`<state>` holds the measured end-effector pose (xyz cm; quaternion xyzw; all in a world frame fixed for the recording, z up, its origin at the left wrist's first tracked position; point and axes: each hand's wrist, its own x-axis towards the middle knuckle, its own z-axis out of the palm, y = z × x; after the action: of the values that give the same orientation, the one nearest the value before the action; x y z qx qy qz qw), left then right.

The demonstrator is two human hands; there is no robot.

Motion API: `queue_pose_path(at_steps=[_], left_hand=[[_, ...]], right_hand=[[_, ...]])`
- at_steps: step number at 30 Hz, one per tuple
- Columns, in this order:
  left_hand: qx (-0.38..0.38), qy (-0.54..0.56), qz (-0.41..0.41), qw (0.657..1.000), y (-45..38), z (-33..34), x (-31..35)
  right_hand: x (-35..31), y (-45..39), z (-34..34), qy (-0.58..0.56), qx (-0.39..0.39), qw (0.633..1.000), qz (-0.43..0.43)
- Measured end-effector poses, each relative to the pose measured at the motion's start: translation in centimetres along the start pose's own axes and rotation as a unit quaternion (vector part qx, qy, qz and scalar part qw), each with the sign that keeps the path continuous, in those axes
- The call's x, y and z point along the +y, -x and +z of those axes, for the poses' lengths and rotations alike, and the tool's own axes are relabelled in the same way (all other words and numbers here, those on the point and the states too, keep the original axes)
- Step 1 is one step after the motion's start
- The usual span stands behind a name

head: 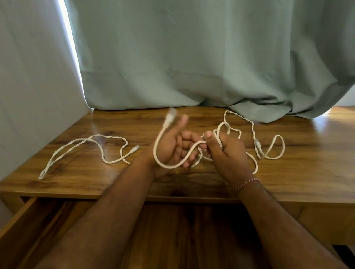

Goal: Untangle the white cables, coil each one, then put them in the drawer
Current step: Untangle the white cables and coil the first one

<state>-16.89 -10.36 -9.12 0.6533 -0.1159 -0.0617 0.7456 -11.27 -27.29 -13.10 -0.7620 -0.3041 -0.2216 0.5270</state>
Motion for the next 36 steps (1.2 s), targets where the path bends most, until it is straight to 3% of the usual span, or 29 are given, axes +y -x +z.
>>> queue_pose_path(at_steps=[3,6,8,11,14,19,23,27,31,36], left_hand=[[0.07,0.17,0.097,0.978,0.0,-0.5,-1.1],[0.185,0.133,0.194,0.954,-0.5,0.1,-2.1],[0.212,0.021,0.174,0.961,-0.8,0.5,-2.4],[0.139,-0.173,0.127,0.967,0.2,0.5,-2.1],[0.034,-0.162,0.095,0.982,1.3,1.5,-1.7],[0.213,-0.105,0.078,0.968,0.9,3.6,-2.7],[0.29,-0.133,0.037,0.947,0.7,4.5,-2.7],[0.369,-0.179,0.065,0.91,1.3,4.3,-3.1],[0.453,-0.329,0.1,0.823,2.5,3.6,-4.2],[0.462,-0.368,0.142,0.794,3.5,3.3,-4.4]], right_hand=[[-1.0,-0.2,0.6,-0.053,0.005,0.998,0.035],[-2.0,0.0,1.4,-0.169,-0.012,0.979,0.11],[-2.7,0.0,1.8,-0.245,0.006,0.954,0.172],[-3.3,0.0,1.9,-0.32,0.028,0.921,0.221],[-3.8,0.2,2.1,-0.353,0.021,0.898,0.262],[-3.8,0.5,2.4,-0.388,-0.082,0.86,0.32],[-3.8,0.8,1.9,-0.43,-0.15,0.821,0.345],[-4.6,1.2,2.6,-0.382,-0.159,0.843,0.344],[-6.4,2.3,4.8,-0.297,-0.075,0.888,0.342],[-5.9,3.5,6.1,-0.231,-0.025,0.936,0.265]])
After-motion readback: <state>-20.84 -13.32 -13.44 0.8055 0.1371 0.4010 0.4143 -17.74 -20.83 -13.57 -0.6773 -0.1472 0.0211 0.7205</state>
